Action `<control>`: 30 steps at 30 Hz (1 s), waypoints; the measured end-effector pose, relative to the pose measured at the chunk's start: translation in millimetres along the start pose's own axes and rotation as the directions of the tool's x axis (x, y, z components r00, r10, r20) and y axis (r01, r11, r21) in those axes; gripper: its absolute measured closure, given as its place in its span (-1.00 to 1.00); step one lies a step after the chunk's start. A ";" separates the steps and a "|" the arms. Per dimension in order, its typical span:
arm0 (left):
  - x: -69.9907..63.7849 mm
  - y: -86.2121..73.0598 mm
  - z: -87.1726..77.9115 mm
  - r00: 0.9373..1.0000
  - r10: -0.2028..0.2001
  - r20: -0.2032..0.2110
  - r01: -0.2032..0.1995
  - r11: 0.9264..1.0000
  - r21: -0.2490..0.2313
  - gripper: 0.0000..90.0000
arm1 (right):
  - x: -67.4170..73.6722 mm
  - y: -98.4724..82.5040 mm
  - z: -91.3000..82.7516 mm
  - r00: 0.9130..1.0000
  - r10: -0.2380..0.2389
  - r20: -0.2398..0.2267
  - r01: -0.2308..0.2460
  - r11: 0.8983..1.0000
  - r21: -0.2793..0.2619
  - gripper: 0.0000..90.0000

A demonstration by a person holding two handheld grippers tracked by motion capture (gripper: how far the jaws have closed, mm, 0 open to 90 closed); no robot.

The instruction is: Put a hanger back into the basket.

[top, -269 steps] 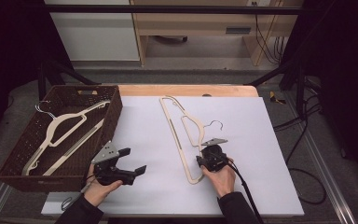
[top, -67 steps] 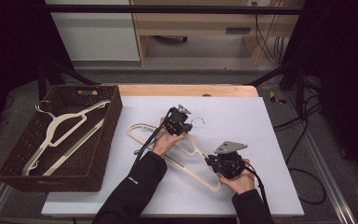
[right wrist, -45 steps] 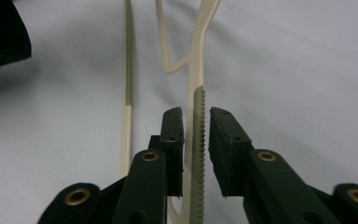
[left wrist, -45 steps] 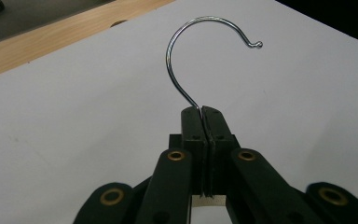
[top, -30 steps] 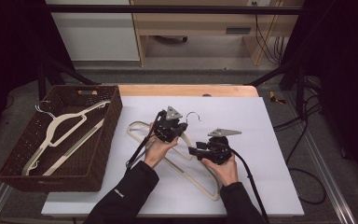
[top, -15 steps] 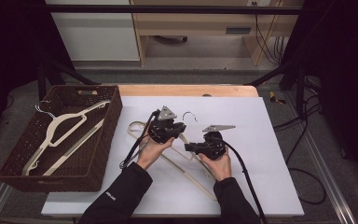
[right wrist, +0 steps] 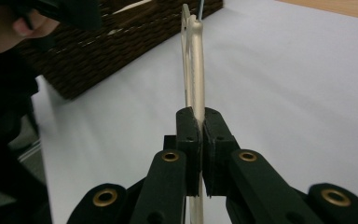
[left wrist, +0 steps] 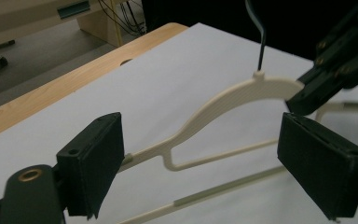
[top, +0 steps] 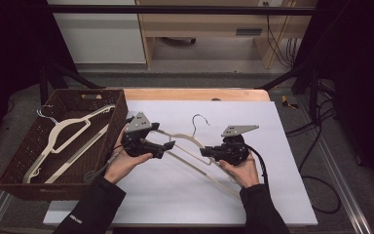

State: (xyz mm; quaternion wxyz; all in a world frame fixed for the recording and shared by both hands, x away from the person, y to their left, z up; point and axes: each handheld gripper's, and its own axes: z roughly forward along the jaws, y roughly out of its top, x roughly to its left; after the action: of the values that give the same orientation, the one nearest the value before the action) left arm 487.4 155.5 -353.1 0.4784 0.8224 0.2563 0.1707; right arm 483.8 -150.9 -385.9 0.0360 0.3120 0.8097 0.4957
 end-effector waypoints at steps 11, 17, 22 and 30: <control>-20.8 -11.8 1.7 0.984 0.121 0.131 -0.135 0.986 0.102 -0.20 | 31.6 9.3 -4.3 0.976 -0.168 -0.140 0.182 0.979 0.090 0.94; -27.1 -13.5 1.2 0.970 0.133 0.205 -0.161 0.979 0.127 0.37 | 38.6 7.8 -3.6 0.962 -0.208 -0.178 0.228 0.968 0.105 0.94; -35.9 -13.7 -6.1 0.969 0.150 0.199 -0.182 0.971 0.155 0.58 | 40.5 7.4 -3.6 0.960 -0.205 -0.190 0.229 0.967 0.115 0.91; -51.7 -17.3 -14.9 0.971 0.096 0.221 -0.130 0.981 0.143 0.85 | 41.9 8.0 -9.7 0.971 -0.229 -0.065 0.232 0.972 0.027 0.52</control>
State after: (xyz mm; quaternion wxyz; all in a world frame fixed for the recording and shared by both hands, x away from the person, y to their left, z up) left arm 433.2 142.8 -362.9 0.4267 0.8841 0.1688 0.0881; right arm 450.3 -133.3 -363.9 0.0630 0.2011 0.8497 0.4833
